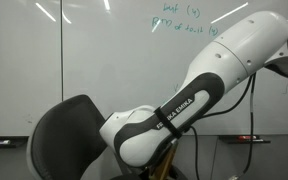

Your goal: Erase the words on the whiteboard

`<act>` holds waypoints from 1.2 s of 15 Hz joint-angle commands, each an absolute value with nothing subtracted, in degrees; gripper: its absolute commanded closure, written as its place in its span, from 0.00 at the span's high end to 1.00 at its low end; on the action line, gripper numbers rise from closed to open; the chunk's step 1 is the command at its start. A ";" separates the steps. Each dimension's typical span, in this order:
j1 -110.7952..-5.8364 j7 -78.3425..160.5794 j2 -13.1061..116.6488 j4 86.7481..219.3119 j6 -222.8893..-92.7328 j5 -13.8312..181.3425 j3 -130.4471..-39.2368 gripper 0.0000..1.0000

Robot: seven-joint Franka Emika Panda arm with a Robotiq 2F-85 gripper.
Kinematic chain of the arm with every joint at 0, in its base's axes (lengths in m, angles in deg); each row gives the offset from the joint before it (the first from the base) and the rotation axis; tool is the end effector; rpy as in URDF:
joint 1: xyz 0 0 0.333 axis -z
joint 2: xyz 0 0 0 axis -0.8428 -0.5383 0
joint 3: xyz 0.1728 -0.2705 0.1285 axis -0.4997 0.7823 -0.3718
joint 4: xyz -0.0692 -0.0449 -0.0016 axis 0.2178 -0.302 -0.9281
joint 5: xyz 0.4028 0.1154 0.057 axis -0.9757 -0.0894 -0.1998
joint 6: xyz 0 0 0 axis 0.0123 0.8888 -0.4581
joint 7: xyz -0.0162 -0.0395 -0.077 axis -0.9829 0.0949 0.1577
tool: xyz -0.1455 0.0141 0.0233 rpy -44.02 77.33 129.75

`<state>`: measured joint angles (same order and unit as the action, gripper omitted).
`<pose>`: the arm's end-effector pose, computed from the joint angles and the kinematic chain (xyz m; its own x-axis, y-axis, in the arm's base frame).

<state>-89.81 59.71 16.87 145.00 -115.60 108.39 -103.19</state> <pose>0.4984 0.4141 0.0899 0.7534 0.3608 -0.5497 0.6160 -0.6798 0.3981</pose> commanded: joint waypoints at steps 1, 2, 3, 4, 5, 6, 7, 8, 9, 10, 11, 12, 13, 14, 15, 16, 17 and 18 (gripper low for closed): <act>-92.29 51.93 13.38 138.98 -109.09 105.73 -101.10 0.31; -92.74 50.96 12.81 138.04 -107.75 105.58 -100.71 0.68; -92.97 49.83 12.37 137.15 -106.67 105.34 -100.47 0.83; -93.15 48.81 11.87 136.21 -105.68 105.24 -100.21 0.89; -93.29 47.94 11.39 135.27 -104.78 105.10 -100.04 0.95; -93.37 47.14 10.97 134.41 -103.96 104.97 -99.91 1.00; -93.48 46.50 10.49 133.51 -103.22 104.91 -99.78 1.00; -93.56 45.86 10.13 132.80 -102.55 104.90 -99.70 1.00; -93.65 45.28 9.80 132.07 -101.91 104.94 -99.64 1.00; -93.76 44.83 9.51 131.39 -101.28 105.01 -99.57 1.00; -93.99 44.84 9.24 130.75 -100.30 105.07 -99.33 1.00; -93.65 46.35 10.78 134.30 -103.66 105.50 -99.33 1.00; -93.77 46.08 10.53 133.73 -103.09 105.51 -99.22 1.00; -93.87 45.94 10.33 133.31 -102.77 105.51 -99.16 1.00; -93.94 45.88 10.17 133.02 -102.55 105.50 -99.15 1.00; -94.00 45.86 10.03 132.83 -102.43 105.49 -99.13 1.00; -94.03 45.85 9.92 132.70 -102.39 105.49 -99.12 1.00; -94.06 45.84 9.82 132.57 -102.36 105.48 -99.11 1.00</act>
